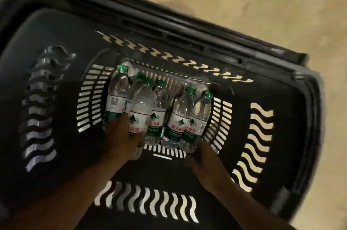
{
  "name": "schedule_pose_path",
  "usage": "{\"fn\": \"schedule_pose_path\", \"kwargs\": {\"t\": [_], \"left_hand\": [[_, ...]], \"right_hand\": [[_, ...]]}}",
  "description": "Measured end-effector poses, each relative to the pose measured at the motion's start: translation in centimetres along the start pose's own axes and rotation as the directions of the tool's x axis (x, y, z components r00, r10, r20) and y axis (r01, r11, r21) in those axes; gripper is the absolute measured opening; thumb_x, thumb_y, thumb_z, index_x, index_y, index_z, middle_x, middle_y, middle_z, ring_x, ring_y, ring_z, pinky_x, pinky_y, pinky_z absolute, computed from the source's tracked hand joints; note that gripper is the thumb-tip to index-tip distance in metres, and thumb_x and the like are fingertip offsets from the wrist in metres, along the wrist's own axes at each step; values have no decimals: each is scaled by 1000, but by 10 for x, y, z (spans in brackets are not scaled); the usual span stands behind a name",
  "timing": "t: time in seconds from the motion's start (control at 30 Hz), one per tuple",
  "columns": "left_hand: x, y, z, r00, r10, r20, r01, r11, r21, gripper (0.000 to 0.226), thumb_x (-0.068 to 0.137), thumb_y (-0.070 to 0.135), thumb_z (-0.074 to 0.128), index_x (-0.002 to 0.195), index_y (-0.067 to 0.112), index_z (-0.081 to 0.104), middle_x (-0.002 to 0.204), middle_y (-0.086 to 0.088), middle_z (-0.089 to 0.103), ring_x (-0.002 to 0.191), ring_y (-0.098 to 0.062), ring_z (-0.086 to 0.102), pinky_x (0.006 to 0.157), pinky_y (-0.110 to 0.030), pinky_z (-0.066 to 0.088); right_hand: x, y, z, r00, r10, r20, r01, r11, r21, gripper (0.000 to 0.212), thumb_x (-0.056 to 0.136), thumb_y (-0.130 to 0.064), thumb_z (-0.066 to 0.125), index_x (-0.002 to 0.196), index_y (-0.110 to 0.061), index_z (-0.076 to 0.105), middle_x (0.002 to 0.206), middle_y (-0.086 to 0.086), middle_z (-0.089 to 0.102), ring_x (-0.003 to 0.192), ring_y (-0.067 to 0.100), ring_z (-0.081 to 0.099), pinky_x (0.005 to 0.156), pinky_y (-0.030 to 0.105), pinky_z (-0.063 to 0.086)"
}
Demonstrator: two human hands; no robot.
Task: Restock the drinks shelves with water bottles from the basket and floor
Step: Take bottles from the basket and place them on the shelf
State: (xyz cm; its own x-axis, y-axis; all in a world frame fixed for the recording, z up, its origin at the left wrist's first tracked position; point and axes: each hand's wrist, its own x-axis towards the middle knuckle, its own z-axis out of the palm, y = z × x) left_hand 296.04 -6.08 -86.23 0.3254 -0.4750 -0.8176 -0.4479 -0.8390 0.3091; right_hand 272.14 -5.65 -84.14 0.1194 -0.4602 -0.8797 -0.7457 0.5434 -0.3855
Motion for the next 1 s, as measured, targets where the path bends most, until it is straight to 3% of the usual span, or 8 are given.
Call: {"fn": "schedule_pose_path", "kwargs": {"t": [0.1, 0.23, 0.33, 0.4, 0.53, 0.67, 0.83, 1.0], "left_hand": [[-15, 6, -21, 999, 10, 52, -6, 997, -76, 58, 84, 10, 77, 136, 17, 52, 139, -5, 59, 134, -23, 53, 109, -45, 47], [-12, 6, -29, 995, 44, 89, -32, 991, -128, 62, 84, 13, 77, 137, 29, 49, 135, 6, 61, 128, -12, 55, 94, -27, 48], [3, 2, -21, 990, 34, 133, -10, 985, -174, 64, 83, 13, 79, 138, 27, 49, 134, 4, 63, 127, -16, 59, 100, -41, 54], [12, -3, -10, 988, 17, 155, 12, 983, -184, 62, 83, 11, 79, 136, 24, 50, 131, 3, 64, 122, -15, 61, 98, -41, 56], [16, -9, 7, 986, -43, 161, 78, 972, -220, 58, 80, 13, 82, 126, 30, 50, 106, 14, 64, 93, 6, 59, 63, -11, 52], [-2, -5, -2, 978, -79, 192, 125, 963, -238, 60, 78, 22, 83, 122, 42, 47, 104, 17, 61, 92, 7, 54, 71, -18, 45], [-41, 22, -40, 976, -89, 200, 143, 952, -270, 61, 77, 21, 84, 126, 40, 53, 109, 14, 65, 99, -3, 61, 73, -25, 55], [-103, 58, -95, 981, -75, 179, 135, 925, -354, 50, 74, 13, 87, 118, 24, 65, 106, 5, 74, 102, -14, 70, 74, -23, 54]], "right_hand": [[17, -11, -7, 992, 62, -110, -39, 980, 197, 42, 92, -10, 72, 108, -42, 50, 108, -26, 60, 99, -22, 59, 75, 0, 46], [50, -12, -3, 967, 196, -162, -154, 958, 240, 65, 91, -16, 75, 144, -10, 38, 143, 9, 55, 133, 24, 54, 106, 46, 51], [75, -5, 6, 937, 304, -172, -241, 920, 310, 87, 91, -25, 75, 155, -7, 20, 154, 16, 44, 140, 34, 47, 109, 57, 45], [89, 1, 15, 922, 335, -195, -237, 884, 402, 83, 91, -21, 74, 154, -12, 20, 148, 12, 50, 134, 31, 53, 104, 56, 50], [95, 10, 29, 897, 325, -301, -192, 897, 397, 67, 93, -27, 72, 145, -20, 31, 115, -10, 58, 103, 13, 63, 76, 33, 57], [77, 4, 26, 886, 365, -288, -251, 897, 364, 52, 88, -31, 77, 131, -17, 51, 116, 1, 66, 101, 21, 68, 86, 47, 61], [25, -24, 1, 936, 318, -154, -234, 884, 404, 54, 81, -24, 84, 127, -17, 57, 116, 1, 69, 104, 20, 69, 90, 43, 60], [-51, -75, -30, 982, 169, -90, -136, 947, 292, 40, 82, -32, 83, 111, -30, 56, 101, -10, 66, 89, 2, 65, 61, 10, 51]]}}
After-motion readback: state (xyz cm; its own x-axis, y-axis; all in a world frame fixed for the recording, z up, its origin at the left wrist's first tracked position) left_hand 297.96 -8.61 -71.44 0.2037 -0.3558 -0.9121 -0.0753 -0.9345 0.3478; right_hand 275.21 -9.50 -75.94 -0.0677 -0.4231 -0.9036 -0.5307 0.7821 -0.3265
